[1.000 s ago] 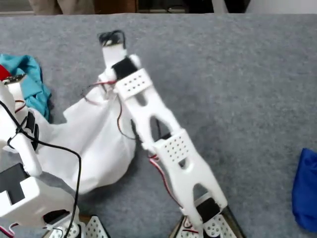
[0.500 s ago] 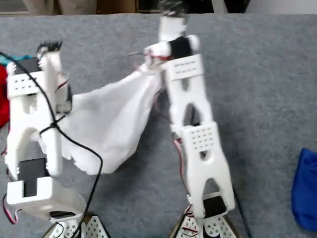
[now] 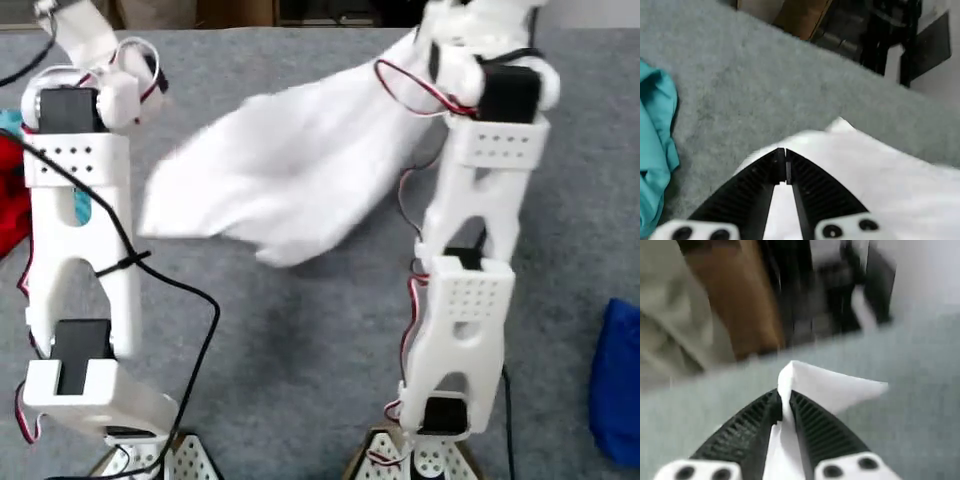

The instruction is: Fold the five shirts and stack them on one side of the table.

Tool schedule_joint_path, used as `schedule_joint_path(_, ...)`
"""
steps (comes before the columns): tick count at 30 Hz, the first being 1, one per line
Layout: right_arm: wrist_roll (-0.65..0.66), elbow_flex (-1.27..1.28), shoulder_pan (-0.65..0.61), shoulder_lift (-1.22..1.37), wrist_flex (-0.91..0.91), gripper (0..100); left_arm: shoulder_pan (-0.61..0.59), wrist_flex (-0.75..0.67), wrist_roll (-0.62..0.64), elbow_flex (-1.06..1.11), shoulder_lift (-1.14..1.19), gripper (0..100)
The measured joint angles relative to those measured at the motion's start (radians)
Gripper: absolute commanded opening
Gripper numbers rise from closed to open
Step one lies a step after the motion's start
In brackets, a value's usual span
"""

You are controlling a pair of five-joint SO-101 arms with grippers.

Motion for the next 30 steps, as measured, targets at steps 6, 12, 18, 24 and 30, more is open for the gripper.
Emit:
schedule_joint_path(6,0.000,-0.002,0.012,-0.095,-0.097,0.5,-0.003,0.011,0.003,-0.103,0.000,2)
schedule_joint_path(12,0.000,-0.002,0.015,-0.094,0.026,0.6,0.054,0.087,0.011,-0.031,0.014,2)
schedule_joint_path(18,0.011,-0.005,0.035,-0.012,0.255,0.6,0.138,0.094,0.009,0.152,0.081,2)
schedule_joint_path(24,0.183,0.163,0.037,0.091,0.269,0.6,0.143,0.094,0.009,0.170,0.124,2)
schedule_joint_path(30,0.241,0.617,-0.035,0.063,0.269,0.6,0.147,0.094,0.008,0.170,0.126,2)
